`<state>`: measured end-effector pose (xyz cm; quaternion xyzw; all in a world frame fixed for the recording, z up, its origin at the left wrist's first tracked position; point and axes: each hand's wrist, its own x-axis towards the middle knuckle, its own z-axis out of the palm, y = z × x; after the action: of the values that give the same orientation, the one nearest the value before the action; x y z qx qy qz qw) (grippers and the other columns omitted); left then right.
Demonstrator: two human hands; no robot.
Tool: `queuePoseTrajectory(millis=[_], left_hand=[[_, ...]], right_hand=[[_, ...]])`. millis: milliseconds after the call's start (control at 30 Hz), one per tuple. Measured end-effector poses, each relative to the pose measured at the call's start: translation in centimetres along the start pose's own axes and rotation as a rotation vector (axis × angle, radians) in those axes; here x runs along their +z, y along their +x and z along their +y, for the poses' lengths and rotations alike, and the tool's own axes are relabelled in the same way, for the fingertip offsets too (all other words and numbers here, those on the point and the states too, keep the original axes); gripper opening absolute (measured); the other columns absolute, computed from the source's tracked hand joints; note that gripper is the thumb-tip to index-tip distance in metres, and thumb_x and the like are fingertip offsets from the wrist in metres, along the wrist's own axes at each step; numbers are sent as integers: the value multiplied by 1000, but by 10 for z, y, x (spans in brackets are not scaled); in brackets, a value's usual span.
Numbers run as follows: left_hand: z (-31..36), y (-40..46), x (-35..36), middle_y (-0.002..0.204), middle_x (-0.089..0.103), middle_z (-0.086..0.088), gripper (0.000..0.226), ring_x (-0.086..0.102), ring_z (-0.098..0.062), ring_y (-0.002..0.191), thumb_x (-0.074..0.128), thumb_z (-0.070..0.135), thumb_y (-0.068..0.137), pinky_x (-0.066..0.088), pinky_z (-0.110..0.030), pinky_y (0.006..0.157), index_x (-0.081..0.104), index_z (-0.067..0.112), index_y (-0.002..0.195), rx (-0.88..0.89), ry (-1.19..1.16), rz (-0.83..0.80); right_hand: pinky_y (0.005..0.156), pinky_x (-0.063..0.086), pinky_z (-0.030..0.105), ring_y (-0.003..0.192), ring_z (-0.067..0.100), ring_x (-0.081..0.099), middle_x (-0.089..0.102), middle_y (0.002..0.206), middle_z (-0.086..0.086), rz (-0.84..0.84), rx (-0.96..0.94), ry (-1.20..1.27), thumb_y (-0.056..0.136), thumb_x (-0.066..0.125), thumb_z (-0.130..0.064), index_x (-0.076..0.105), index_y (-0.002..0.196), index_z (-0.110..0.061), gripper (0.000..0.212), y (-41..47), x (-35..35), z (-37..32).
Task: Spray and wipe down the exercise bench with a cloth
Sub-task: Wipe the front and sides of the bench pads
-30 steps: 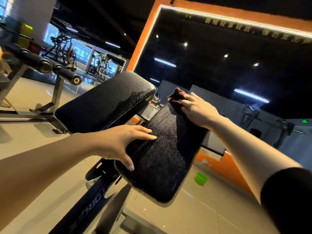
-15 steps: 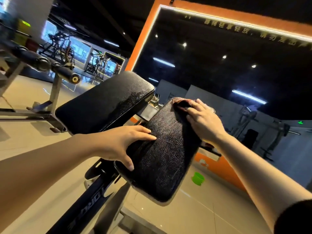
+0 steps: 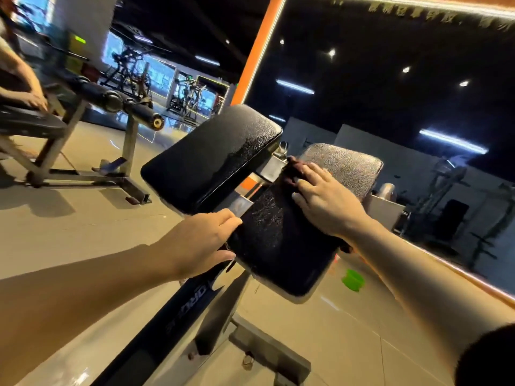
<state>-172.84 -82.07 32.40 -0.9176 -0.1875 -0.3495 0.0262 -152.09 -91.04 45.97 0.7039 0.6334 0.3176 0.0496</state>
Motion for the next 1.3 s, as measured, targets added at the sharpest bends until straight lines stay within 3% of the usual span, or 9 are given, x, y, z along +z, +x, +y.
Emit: queuePoseTrajectory(millis=[100, 200, 333, 433, 633, 767, 933, 1133, 1300], left_hand=[[1, -6, 6, 114, 52, 4, 49, 60, -14, 90, 64, 47, 87, 52, -25, 75, 47, 20, 124, -35, -2, 49], [0, -13, 12, 113, 57, 2, 41, 60, -15, 92, 65, 39, 89, 55, -29, 79, 51, 20, 123, -54, -64, 78], [-10, -23, 14, 125, 61, 1, 46, 61, -16, 108, 62, 32, 92, 54, -30, 89, 53, 19, 136, -23, -93, 93], [-15, -27, 14, 122, 64, -1, 44, 63, -18, 104, 64, 27, 92, 56, -31, 83, 56, 16, 134, 30, -71, 123], [-23, -29, 10, 84, 63, -5, 17, 56, -17, 65, 66, 15, 84, 51, -31, 54, 68, 10, 101, 189, 47, 209], [-22, -33, 9, 87, 65, -9, 22, 59, -21, 70, 63, 18, 84, 54, -36, 60, 67, 8, 103, 297, 97, 208], [-22, -29, 7, 93, 67, -13, 31, 62, -25, 77, 67, 8, 77, 55, -37, 67, 68, 1, 108, 331, 118, 294], [-24, -34, 8, 100, 65, -16, 23, 61, -27, 84, 66, 10, 80, 55, -42, 77, 66, 2, 102, 366, 125, 264], [-28, -33, 11, 125, 58, -18, 49, 56, -30, 110, 47, 27, 89, 46, -42, 99, 50, 4, 133, 399, 130, 221]], right_hand=[[120, 19, 46, 145, 34, 24, 36, 152, 20, -48, -224, 12, 88, 10, -48, 51, 137, -6, 77, -21, 12, -60], [122, 15, 45, 146, 31, 22, 35, 153, 16, -52, -361, -9, 98, 21, -41, 50, 138, -10, 59, -37, 17, -89], [120, 7, 33, 150, 21, 9, 23, 160, 4, -44, -218, -8, 103, 35, -33, 42, 145, -21, 44, -16, 4, -55], [119, 11, 37, 148, 29, 14, 30, 156, 13, 19, 2, -10, 102, 38, -27, 49, 139, -11, 42, 0, 0, -42], [115, 27, 49, 141, 35, 29, 46, 143, 14, -13, -312, -69, 97, 25, -38, 56, 128, -11, 52, -17, 34, -116], [115, 31, 46, 142, 31, 30, 47, 144, 8, -26, -382, -47, 98, 42, -32, 60, 126, -16, 37, -18, 30, -97], [121, 12, 39, 149, 29, 11, 27, 158, 9, 21, 45, -35, 102, 38, -26, 49, 139, -13, 41, -2, 9, -49], [118, 27, 47, 143, 33, 29, 45, 147, 8, -18, -432, -85, 96, 49, -24, 56, 135, -13, 40, -32, 39, -128], [113, 33, 41, 135, 31, 42, 52, 142, 6, 65, -348, -66, 97, 35, -30, 64, 124, -15, 42, -42, 13, -82]])
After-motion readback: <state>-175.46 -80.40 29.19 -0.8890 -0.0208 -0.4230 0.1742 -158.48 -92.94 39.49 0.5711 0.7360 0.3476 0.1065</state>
